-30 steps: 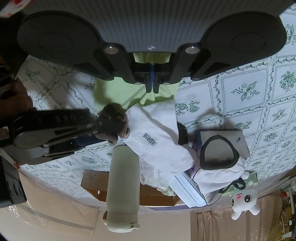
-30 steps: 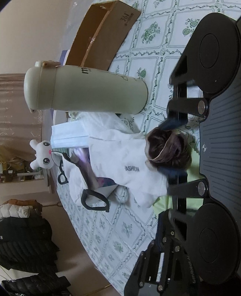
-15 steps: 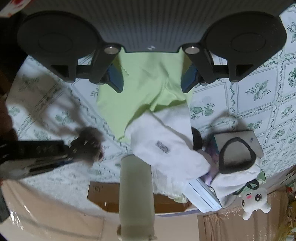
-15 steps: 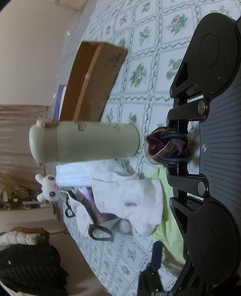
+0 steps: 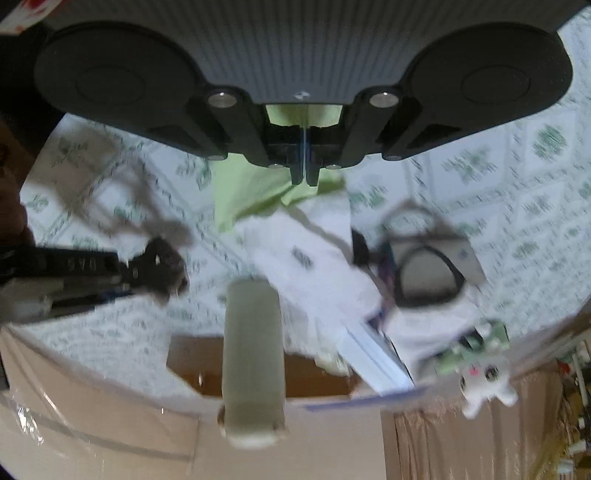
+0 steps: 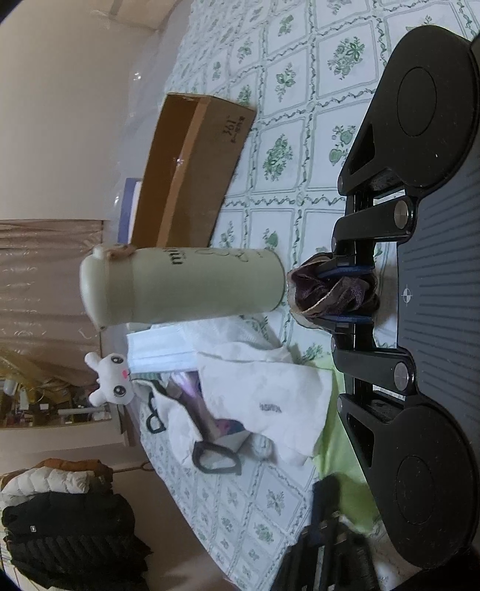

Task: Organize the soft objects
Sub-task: 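Carry the pom and cloth over the cardboard box and open both grippers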

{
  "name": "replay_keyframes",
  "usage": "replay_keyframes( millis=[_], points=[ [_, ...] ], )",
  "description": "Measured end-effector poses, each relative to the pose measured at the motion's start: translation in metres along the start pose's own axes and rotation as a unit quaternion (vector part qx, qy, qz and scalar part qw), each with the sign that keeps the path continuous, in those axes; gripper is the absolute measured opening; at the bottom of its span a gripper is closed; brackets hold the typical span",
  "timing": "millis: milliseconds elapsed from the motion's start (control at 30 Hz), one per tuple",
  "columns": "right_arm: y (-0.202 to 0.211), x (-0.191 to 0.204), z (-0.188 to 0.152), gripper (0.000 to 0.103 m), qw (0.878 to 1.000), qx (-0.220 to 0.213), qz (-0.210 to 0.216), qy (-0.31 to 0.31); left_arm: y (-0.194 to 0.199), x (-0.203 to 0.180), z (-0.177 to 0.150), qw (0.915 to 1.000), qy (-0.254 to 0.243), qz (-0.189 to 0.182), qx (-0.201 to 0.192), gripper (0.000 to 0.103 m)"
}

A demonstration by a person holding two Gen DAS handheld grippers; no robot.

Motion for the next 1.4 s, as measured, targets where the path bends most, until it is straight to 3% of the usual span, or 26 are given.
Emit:
replay_keyframes(
  millis=[267, 567, 800, 1067, 1400],
  points=[
    [0.021, 0.013, 0.015, 0.02, 1.0, -0.028, -0.007, 0.008, 0.041, 0.029, 0.04, 0.9978, 0.011, 0.016, -0.064, 0.0],
    [0.046, 0.017, 0.027, 0.02, 0.999, -0.047, -0.014, 0.011, 0.054, 0.051, 0.079, 0.9954, 0.017, -0.021, -0.092, 0.0],
    [0.061, -0.008, 0.041, 0.02, 0.998, -0.056, -0.026, 0.0, 0.039, 0.063, 0.132, 0.9922, -0.002, -0.044, -0.117, 0.0],
    [0.061, -0.057, 0.079, 0.02, 0.997, -0.074, -0.034, -0.007, 0.0, 0.074, 0.204, 0.9883, -0.025, -0.056, -0.14, 0.0],
    [0.023, -0.132, 0.153, 0.02, 0.994, -0.101, -0.034, -0.026, -0.094, 0.072, 0.285, 0.9884, -0.009, -0.078, -0.13, 0.0]
  ],
)
Point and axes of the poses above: each gripper's, at about its wrist camera, not at the fingertips, and y roughly against the way its jaws point, x to its left, z to its top, the point moved 4 cm from there along -y, roughly the way its jaws point, and after that the axes turned 8 degrees about z, right-handed, at the moved point
